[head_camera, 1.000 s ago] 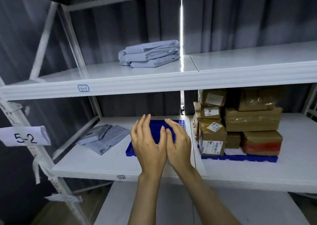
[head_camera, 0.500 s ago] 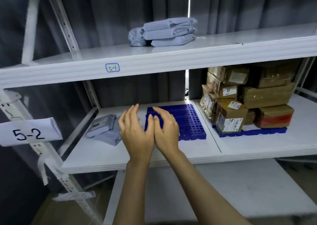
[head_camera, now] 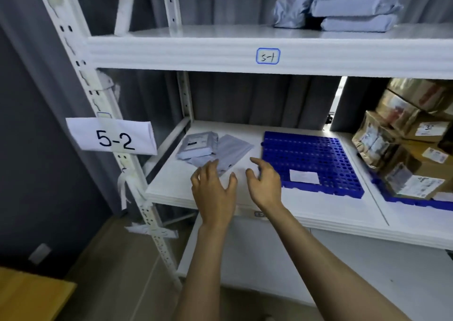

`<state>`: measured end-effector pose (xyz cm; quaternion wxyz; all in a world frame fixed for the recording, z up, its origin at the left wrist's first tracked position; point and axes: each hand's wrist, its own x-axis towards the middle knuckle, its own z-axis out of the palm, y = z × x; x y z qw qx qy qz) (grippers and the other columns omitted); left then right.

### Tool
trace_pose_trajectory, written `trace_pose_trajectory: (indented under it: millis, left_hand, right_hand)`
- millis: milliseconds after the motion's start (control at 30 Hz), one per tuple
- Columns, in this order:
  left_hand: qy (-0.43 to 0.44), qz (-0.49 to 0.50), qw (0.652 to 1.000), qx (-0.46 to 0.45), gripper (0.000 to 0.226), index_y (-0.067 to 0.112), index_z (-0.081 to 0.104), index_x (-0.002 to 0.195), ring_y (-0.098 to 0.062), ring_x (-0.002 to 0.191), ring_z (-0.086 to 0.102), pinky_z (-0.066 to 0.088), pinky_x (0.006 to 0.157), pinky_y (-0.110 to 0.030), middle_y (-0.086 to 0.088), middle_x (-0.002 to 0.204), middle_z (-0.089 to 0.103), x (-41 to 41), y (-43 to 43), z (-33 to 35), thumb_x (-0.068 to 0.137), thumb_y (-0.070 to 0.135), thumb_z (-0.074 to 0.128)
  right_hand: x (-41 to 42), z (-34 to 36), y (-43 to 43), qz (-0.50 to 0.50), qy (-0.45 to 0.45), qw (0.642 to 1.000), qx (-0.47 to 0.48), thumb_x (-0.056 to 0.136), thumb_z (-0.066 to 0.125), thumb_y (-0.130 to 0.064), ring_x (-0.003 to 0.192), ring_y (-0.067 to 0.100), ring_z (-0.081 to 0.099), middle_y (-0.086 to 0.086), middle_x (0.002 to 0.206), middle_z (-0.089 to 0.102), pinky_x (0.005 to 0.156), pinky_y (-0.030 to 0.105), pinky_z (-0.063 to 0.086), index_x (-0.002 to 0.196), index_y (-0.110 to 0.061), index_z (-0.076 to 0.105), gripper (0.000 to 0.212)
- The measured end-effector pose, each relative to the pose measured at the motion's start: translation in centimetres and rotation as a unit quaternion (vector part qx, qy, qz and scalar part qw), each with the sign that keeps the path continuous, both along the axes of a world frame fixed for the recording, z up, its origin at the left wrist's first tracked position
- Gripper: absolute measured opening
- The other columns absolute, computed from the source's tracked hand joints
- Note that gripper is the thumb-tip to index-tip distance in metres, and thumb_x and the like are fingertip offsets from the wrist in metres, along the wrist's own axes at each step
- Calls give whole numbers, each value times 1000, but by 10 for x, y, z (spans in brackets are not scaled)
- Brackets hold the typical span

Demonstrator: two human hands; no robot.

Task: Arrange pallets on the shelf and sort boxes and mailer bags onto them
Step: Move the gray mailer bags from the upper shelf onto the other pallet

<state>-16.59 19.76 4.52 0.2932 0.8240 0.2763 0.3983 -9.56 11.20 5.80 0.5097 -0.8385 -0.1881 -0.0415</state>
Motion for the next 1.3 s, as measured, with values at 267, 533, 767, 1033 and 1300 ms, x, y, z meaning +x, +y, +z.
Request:
trace_pose_trajectory:
  millis: [267,533,767,1033,1300]
  left_hand:
    - [-4,48,999,-8,47,13,55,128,-28,119,44,44,93,-40,-6,125,59,11,55,-5,85,31,64]
    - [40,70,996,38,48,10,57,125,-30,119,47,41,95,-38,-7,126,60,35,102,-7,84,34,56]
    - [44,74,996,22,58,10,58,123,-29,116,49,42,94,-36,-7,126,60,55,123,-26,82,47,39]
    - [54,58,993,-90,45,11,50,132,-28,120,41,37,95,-31,-10,131,53,72,135,-37,91,27,58]
    - [-100,38,868,-485,61,6,27,143,-32,112,59,55,85,-34,-17,133,52,91,131,-34,97,36,51]
  right_hand:
    - [55,-18,87,47,102,992,-64,93,55,-20,100,32,60,17,112,64,72,30,44,108,-5,61,21]
    - [95,-56,161,-6,49,985,-168,74,65,-38,93,33,58,9,92,65,72,31,50,87,-16,66,26]
    - [109,-68,181,-49,-45,977,-203,81,65,-33,104,32,49,10,105,64,80,36,37,108,-17,65,31]
    - [118,-75,182,-45,-87,987,-124,89,56,-12,92,33,59,15,91,70,71,33,42,89,-9,72,16]
    - [93,-64,136,-8,9,984,180,97,49,-8,76,7,57,-8,86,60,70,16,47,96,-7,54,5]
